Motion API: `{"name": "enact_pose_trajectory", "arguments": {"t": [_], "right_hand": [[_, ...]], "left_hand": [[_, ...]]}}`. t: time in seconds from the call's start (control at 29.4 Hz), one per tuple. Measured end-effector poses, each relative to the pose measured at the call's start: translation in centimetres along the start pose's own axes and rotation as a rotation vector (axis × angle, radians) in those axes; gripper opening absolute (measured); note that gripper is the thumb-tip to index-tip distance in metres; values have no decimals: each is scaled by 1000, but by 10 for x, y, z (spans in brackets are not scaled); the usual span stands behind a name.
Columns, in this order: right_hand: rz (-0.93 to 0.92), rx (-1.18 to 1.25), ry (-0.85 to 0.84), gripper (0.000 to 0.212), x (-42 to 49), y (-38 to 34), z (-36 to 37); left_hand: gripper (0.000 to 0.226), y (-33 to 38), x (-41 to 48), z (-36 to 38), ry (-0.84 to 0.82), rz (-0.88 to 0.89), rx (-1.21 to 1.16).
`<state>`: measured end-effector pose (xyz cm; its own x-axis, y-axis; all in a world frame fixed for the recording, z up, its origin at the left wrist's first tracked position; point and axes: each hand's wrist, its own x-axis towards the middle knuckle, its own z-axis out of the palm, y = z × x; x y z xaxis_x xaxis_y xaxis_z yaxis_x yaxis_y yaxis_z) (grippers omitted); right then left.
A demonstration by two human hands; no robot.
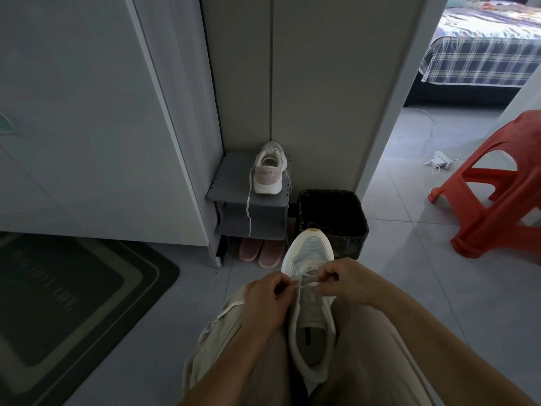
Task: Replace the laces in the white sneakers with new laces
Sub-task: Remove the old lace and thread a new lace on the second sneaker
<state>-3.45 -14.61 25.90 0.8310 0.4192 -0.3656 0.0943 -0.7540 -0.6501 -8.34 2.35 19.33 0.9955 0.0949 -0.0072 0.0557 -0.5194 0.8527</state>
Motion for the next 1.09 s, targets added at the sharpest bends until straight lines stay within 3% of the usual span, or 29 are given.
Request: {"name": "enact_pose_trajectory", "arguments": {"t": [0.1, 0.17, 0.27, 0.37, 0.68, 0.78, 0.88, 0.99, 1.09], "right_hand": [[1, -47, -3, 11, 6, -3, 0], [22, -84, 24, 13, 10, -5, 2], [49, -195, 74, 12, 14, -8, 4], [24, -273, 101, 16, 15, -8, 8], [-196, -537, 320, 23, 2, -5, 23], [-189, -530, 270, 24, 5, -1, 26], [-95, -415, 123, 23, 10, -5, 22], [-13, -415, -37, 22, 15, -17, 8], [77, -349, -125, 21, 23, -22, -5]], "left_hand": [[8, 3, 0, -2, -14, -56, -9], [18, 4, 1, -4, -47, -77, 17], [27, 6, 3, -6, -79, -50, 247], [6, 6, 3, -6, -82, 14, 288], [53, 16, 0, -2, -53, 164, 225], [51, 18, -1, 0, -56, 153, 251], [20, 24, 5, 0, -125, -29, 165], [28, 30, 19, -3, -232, -234, 227], [29, 33, 28, -10, -335, -315, 207]]}}
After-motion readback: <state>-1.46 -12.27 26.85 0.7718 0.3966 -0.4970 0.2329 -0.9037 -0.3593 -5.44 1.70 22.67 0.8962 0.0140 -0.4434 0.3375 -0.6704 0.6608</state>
